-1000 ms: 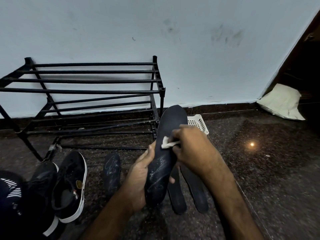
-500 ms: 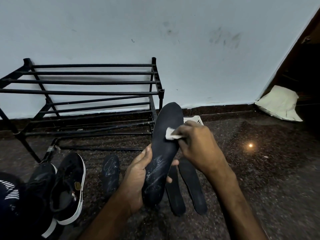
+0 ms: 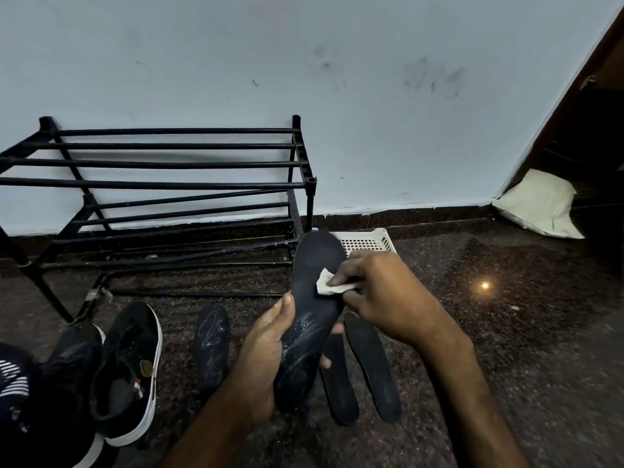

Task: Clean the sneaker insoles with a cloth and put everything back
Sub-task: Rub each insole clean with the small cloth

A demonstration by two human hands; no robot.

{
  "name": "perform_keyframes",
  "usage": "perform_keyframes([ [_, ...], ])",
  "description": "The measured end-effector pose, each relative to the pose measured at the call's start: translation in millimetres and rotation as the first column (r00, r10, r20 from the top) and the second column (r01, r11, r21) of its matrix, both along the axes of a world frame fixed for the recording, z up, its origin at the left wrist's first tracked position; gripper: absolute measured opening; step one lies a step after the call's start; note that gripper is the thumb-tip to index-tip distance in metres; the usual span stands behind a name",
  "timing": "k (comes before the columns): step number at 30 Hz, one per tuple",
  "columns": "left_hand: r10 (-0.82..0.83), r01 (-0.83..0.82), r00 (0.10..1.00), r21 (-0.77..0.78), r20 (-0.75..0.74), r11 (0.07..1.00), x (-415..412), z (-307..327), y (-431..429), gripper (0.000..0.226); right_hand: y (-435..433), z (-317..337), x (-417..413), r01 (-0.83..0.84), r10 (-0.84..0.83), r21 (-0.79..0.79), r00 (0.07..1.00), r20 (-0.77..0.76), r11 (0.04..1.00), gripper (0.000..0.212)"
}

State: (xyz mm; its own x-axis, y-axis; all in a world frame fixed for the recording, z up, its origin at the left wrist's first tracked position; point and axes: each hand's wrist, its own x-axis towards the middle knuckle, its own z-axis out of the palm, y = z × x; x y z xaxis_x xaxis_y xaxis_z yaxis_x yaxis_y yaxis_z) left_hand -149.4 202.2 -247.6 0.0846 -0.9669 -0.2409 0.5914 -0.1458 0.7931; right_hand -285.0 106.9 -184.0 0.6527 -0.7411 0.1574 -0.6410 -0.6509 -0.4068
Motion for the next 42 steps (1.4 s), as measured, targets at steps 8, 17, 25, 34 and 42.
perform_keyframes([
  [8, -0.078, 0.12, 0.902, 0.074, -0.426, 0.99, -1, 10, -7, 0.062, 12, -5, 18, -0.116, 0.117, -0.039, 0.993, 0.028, 0.993, 0.028],
  [17, -0.116, 0.151, 0.904, 0.053, -0.412, 0.987, 11, 4, -6, 0.072, 2, -8, 8, 0.096, -0.092, -0.134, 0.995, 0.031, 0.986, 0.024],
  [25, -0.118, 0.141, 0.938, 0.049, -0.327, 0.989, 7, 6, -5, 0.069, 6, -4, 16, 0.029, -0.026, -0.128, 0.999, 0.03, 0.991, 0.024],
  [34, -0.194, 0.222, 0.932, 0.06, -0.307, 0.973, 10, 3, -2, 0.072, -19, -22, -5, 0.443, -0.398, -0.031, 0.832, 0.386, 0.896, 0.02],
  [42, -0.167, 0.205, 0.92, 0.073, -0.355, 0.976, 8, 6, -5, 0.074, -10, -15, -1, 0.239, -0.196, -0.039, 0.87, 0.453, 0.97, 0.025],
])
